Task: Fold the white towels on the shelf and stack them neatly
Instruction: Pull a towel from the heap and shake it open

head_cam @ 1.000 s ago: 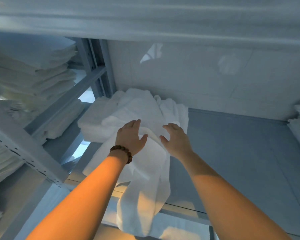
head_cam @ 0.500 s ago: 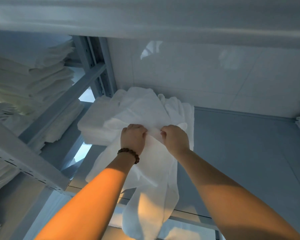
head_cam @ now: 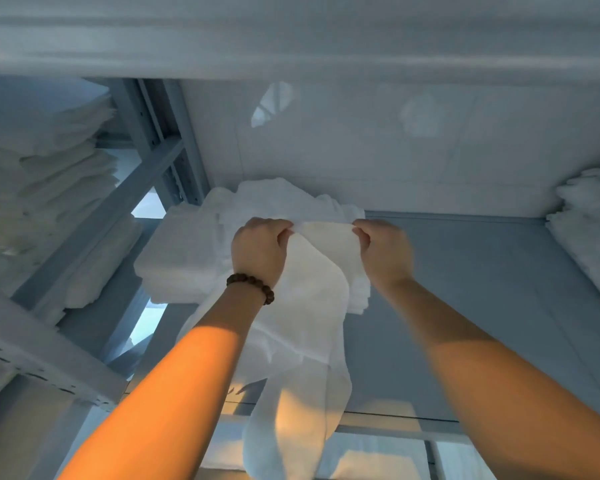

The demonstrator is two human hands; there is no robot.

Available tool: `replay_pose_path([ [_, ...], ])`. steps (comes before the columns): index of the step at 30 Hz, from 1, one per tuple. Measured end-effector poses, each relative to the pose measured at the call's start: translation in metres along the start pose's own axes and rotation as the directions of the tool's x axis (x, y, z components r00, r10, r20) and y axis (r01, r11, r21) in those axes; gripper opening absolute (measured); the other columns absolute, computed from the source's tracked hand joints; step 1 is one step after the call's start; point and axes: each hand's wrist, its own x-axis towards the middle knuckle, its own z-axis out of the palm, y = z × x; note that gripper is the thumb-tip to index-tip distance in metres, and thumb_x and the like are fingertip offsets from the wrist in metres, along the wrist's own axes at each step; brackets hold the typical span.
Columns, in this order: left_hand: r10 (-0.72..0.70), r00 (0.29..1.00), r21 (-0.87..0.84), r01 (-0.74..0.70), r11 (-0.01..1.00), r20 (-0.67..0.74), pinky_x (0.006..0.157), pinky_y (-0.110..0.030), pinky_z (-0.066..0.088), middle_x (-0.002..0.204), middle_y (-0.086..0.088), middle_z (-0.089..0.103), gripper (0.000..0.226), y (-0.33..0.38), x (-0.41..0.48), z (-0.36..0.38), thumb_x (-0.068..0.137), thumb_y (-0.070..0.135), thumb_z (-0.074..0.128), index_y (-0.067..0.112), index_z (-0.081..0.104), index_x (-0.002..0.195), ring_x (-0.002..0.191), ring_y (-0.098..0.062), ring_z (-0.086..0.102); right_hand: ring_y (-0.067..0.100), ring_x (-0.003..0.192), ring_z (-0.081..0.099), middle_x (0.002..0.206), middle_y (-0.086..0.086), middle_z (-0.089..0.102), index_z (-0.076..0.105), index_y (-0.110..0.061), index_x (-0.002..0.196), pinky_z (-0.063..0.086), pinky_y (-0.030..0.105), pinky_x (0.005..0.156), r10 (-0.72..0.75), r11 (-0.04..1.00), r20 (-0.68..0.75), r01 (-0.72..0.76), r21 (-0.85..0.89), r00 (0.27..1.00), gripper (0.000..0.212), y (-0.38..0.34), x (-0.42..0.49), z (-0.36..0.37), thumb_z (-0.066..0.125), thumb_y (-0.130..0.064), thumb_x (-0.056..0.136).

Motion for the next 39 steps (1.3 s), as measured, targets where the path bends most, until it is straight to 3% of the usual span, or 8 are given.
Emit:
replay_pose_path([
  [9,0.059,0.997,-0.026,-0.060,0.998,-0.047,0.069,-0.035,0.046,0.083,-0.010,0.071,0.014,0.080,0.000,0.006,0.087,0.013,0.060,0.013,0.073,0.094,0.080,-0.030,0.062,0.037,0.076,0.058,0.084,0.021,0.062,0.068,-0.002,0.095,0.048,0.041,0.066,0.017,0.999,-0.117,-0.021,-0.029,0.993,0.020,0.051,0.001,-0.074,0.049,-0.007,0.093],
  [13,0.049,0.997,-0.043,-0.051,0.998,-0.054,0.069,-0.034,0.045,0.082,-0.009,0.071,0.015,0.135,-0.008,0.030,0.087,0.013,0.060,0.015,0.073,0.095,0.081,-0.029,0.062,0.037,0.076,0.058,0.083,0.022,0.062,0.068,-0.002,0.095,0.048,0.044,0.067,0.025,0.999,-0.124,-0.029,-0.025,0.992,0.021,0.098,-0.004,-0.113,0.048,-0.006,0.093],
  [17,0.061,0.997,-0.052,-0.063,0.997,-0.040,0.068,-0.036,0.048,0.082,-0.009,0.071,0.015,0.197,-0.021,0.062,0.087,0.013,0.060,0.014,0.072,0.095,0.078,-0.029,0.062,0.038,0.073,0.056,0.078,0.021,0.059,0.067,-0.002,0.091,0.044,0.038,0.061,0.035,0.997,-0.115,-0.043,-0.061,0.993,0.019,0.156,-0.014,-0.155,0.049,-0.006,0.093],
  [24,0.082,0.997,-0.057,-0.083,0.995,-0.016,0.065,-0.033,0.045,0.077,-0.009,0.071,0.013,0.295,-0.042,0.113,0.084,0.009,0.063,0.013,0.073,0.091,0.071,-0.030,0.062,0.037,0.078,0.061,0.086,0.021,0.066,0.068,0.000,0.093,0.048,0.044,0.068,0.060,0.995,-0.144,-0.070,-0.066,0.988,0.018,0.247,-0.033,-0.221,0.051,-0.008,0.093],
  [33,0.156,0.983,-0.059,-0.151,0.987,0.098,0.072,-0.033,0.042,0.085,-0.006,0.072,0.017,0.360,-0.046,0.165,0.087,0.015,0.057,0.017,0.072,0.094,0.081,-0.030,0.063,0.037,0.071,0.061,0.080,0.020,0.066,0.070,-0.005,0.093,0.049,0.042,0.061,0.135,0.975,-0.218,-0.169,-0.143,0.966,0.017,0.319,-0.059,-0.266,0.053,-0.011,0.093],
  [39,0.146,0.948,-0.064,-0.133,0.989,0.283,0.073,-0.031,0.043,0.093,0.000,0.071,0.019,0.353,-0.061,0.193,0.092,0.024,0.050,0.023,0.068,0.099,0.086,-0.025,0.062,0.034,0.074,0.061,0.082,0.018,0.066,0.067,-0.006,0.090,0.040,0.034,0.062,0.290,0.919,-0.134,-0.315,-0.236,0.948,0.019,0.348,-0.081,-0.262,0.050,-0.014,0.094],
])
